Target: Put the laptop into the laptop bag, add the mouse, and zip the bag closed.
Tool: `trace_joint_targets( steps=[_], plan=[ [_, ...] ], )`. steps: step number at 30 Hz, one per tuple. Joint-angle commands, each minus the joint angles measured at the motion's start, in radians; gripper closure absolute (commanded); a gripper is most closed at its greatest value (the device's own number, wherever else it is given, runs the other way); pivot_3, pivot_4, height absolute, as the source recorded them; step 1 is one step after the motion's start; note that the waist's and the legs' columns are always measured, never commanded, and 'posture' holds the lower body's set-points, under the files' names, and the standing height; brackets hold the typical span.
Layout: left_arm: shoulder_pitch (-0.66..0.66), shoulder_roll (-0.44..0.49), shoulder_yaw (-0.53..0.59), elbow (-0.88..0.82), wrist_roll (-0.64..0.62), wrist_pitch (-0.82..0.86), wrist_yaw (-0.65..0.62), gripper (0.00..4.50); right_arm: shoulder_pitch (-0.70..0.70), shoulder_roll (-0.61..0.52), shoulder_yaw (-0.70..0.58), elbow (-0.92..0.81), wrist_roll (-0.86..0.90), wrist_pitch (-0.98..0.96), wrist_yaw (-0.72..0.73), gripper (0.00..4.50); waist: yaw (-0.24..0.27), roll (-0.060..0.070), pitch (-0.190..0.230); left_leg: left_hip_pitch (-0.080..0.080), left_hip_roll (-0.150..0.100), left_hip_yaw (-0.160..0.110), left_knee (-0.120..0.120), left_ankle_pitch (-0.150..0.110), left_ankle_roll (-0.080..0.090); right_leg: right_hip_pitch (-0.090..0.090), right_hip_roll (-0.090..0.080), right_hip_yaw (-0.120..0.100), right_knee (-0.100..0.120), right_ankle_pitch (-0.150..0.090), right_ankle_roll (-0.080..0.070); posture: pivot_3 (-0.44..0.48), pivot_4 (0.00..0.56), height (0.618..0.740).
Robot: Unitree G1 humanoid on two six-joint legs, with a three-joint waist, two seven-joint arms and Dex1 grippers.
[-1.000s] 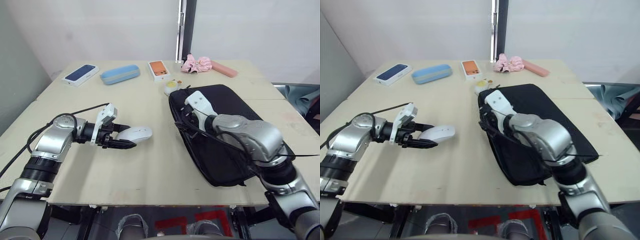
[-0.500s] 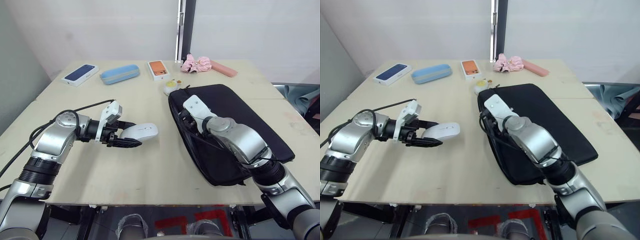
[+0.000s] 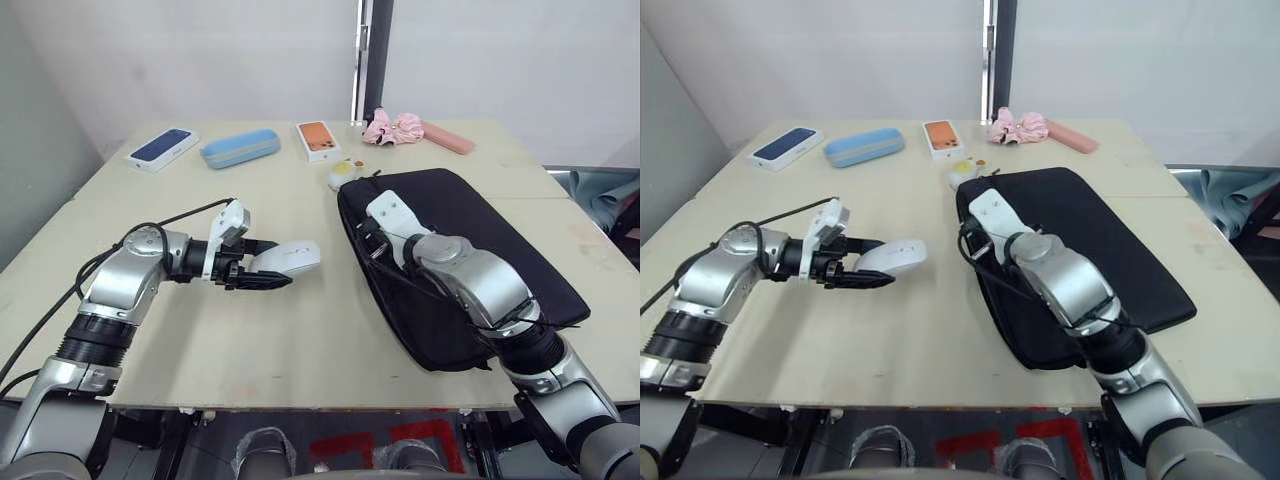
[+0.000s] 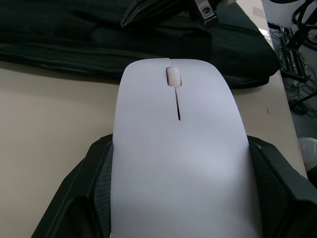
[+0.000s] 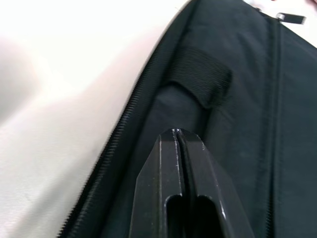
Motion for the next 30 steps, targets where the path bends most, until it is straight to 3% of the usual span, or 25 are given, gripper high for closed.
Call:
trace_joint_targets(
  steps=[1, 2, 6, 11, 15, 30],
  plan=[
    [-0.019, -0.006, 0.005, 0.017, -0.001, -0.027, -0.003, 1.62, -0.038, -0.010, -0.040, -0.064, -0.014, 0.015, 0.015, 4.43, 0.000, 0.000, 0.000, 0.000, 0.000, 0.000, 0.000, 0.000, 0.000, 0.000, 0.000, 0.000, 0.000, 0.000, 0.000, 0.000, 0.150, 0.740],
    [-0.022, -0.007, 0.006, 0.024, -0.001, -0.029, -0.006, 1.62, -0.041, -0.006, -0.049, -0.076, -0.007, 0.012, 0.025, 4.43, 0.000, 0.000, 0.000, 0.000, 0.000, 0.000, 0.001, 0.000, 0.000, 0.000, 0.000, 0.000, 0.000, 0.000, 0.000, 0.000, 0.150, 0.740],
    [-0.026, -0.005, 0.005, 0.062, 0.009, -0.054, -0.019, 1.62, -0.025, 0.035, -0.090, -0.140, 0.047, 0.053, 0.069, 3.32, -0.002, 0.000, 0.000, 0.000, 0.000, 0.000, 0.001, 0.000, 0.000, 0.000, 0.000, 0.000, 0.001, 0.001, 0.001, 0.000, 0.150, 0.740],
    [-0.021, 0.000, 0.007, 0.073, 0.007, -0.059, -0.030, 1.62, -0.025, 0.077, -0.108, -0.095, 0.014, 0.101, 0.029, 1.62, 0.002, 0.000, 0.000, 0.000, 0.000, 0.000, 0.001, 0.000, 0.000, 0.000, 0.000, 0.000, 0.000, 0.000, -0.001, 0.000, 0.150, 0.740],
    [-0.015, 0.007, 0.014, 0.079, 0.007, -0.061, -0.035, 1.62, -0.028, 0.038, -0.030, -0.065, -0.014, 0.073, 0.041, 0.25, 0.003, 0.000, 0.000, 0.000, 0.000, 0.000, 0.002, 0.000, 0.000, 0.000, 0.000, 0.000, 0.001, -0.001, -0.002, 0.000, 0.150, 0.740],
    [-0.036, 0.017, 0.010, 0.106, 0.005, -0.056, -0.053, 1.62, -0.044, 0.072, 0.085, 0.097, -0.150, 0.015, -0.022, 0.25, 0.000, 0.000, 0.000, 0.000, 0.000, -0.001, 0.003, 0.000, 0.000, 0.000, 0.000, 0.000, 0.002, 0.000, -0.001, 0.000, 0.150, 0.740]
  ],
)
